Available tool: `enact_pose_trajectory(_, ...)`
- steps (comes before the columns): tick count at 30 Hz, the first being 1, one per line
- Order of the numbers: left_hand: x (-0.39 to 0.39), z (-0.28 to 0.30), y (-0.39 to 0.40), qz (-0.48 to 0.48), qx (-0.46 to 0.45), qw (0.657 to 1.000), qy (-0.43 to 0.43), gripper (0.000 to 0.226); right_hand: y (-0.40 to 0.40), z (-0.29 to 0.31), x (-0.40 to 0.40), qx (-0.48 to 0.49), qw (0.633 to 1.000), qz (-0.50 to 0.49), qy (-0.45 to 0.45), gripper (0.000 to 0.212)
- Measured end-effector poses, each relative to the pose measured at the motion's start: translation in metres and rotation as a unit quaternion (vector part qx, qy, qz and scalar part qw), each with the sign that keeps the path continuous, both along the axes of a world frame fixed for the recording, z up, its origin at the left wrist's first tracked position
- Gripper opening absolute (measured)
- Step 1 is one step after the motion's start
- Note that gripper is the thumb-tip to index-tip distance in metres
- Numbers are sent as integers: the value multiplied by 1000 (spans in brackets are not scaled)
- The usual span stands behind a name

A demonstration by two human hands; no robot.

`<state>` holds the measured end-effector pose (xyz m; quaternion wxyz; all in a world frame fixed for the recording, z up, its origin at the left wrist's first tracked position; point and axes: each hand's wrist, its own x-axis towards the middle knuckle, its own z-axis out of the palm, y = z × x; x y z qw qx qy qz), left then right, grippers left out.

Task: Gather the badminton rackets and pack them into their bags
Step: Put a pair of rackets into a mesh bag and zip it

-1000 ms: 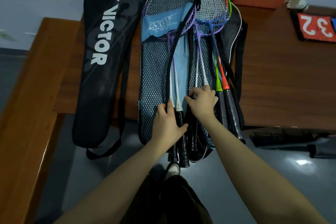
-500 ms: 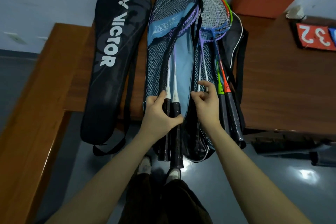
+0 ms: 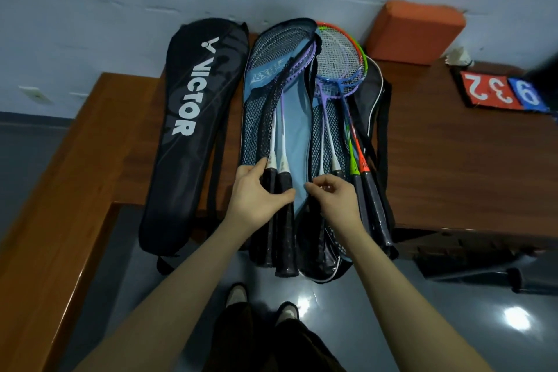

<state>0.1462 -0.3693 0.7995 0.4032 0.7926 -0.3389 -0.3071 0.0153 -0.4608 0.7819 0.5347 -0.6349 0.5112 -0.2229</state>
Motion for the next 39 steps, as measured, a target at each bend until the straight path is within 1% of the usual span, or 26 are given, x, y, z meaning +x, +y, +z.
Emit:
enact_pose_trajectory(1, -1, 3, -1, 3, -2, 1000, 1, 88, -1, 3, -1, -28, 1000, 5, 12, 9)
enact_pose_trajectory(2, -1, 6, -3, 7, -6, 1000, 5, 88, -1, 7, -4, -31, 999, 5, 6, 8)
enact_pose_trajectory(6, -3, 9, -9, 11, -16, 999, 32, 91, 2, 19, -9, 51, 995, -5, -80, 13)
enact_pose_trajectory(8, -3, 8, -13, 20, -17, 999, 35, 91, 2, 22, -7, 79, 989, -2, -126, 11)
enact_pose_trajectory(10, -2, 9, -18, 34, -21, 998, 39, 90, 3, 27, -3, 113, 978, 0, -176, 25)
enact_pose_trajectory(11, 0, 10, -22, 40, -25, 998, 43, 90, 5, 28, -2, 127, 973, 7, -193, 28)
enact_pose_trajectory(14, 8, 13, -31, 53, -45, 996, 59, 92, 8, 31, -2, 140, 962, 59, -227, 19)
enact_pose_trajectory(16, 13, 16, -35, 54, -43, 996, 62, 93, 10, 35, -4, 147, 954, 97, -244, 17)
enact_pose_trajectory(18, 16, 19, -38, 51, -44, 995, 70, 94, 11, 37, -11, 169, 938, 117, -281, 15)
enact_pose_trajectory(19, 17, 20, -39, 47, -48, 995, 73, 95, 11, 38, -15, 179, 928, 129, -300, 17)
enact_pose_trajectory(21, 17, 24, -42, 35, -53, 995, 76, 93, 9, 37, -24, 209, 908, 170, -320, 40)
enact_pose_trajectory(23, 17, 29, -45, 26, -64, 994, 90, 90, 6, 37, -30, 244, 889, 220, -319, 66)
enact_pose_trajectory(24, 17, 30, -46, 25, -67, 993, 98, 90, 6, 38, -32, 251, 884, 237, -316, 75)
enact_pose_trajectory(26, 17, 32, -47, 25, -67, 992, 103, 94, 7, 42, -33, 248, 885, 245, -307, 83)
enact_pose_trajectory(28, 15, 34, -47, 24, -65, 993, 97, 92, 8, 46, -32, 237, 892, 231, -309, 82)
enact_pose_trajectory(30, 15, 37, -47, 18, -63, 995, 71, 80, 6, 49, -32, 218, 903, 207, -305, 76)
enact_pose_trajectory(32, 17, 39, -44, 18, -66, 997, 44, 60, 4, 50, -35, 195, 916, 192, -293, 76)
enact_pose_trajectory(33, 17, 40, -41, 25, -72, 996, 49, 52, 4, 50, -37, 183, 922, 188, -285, 79)
enact_pose_trajectory(35, 10, 39, -29, 52, -90, 991, 88, 45, 4, 48, -41, 168, 930, 171, -279, 83)
enact_pose_trajectory(39, -15, 34, -2, 67, -136, 979, 136, 42, 1, 45, -51, 147, 940, 140, -275, 72)
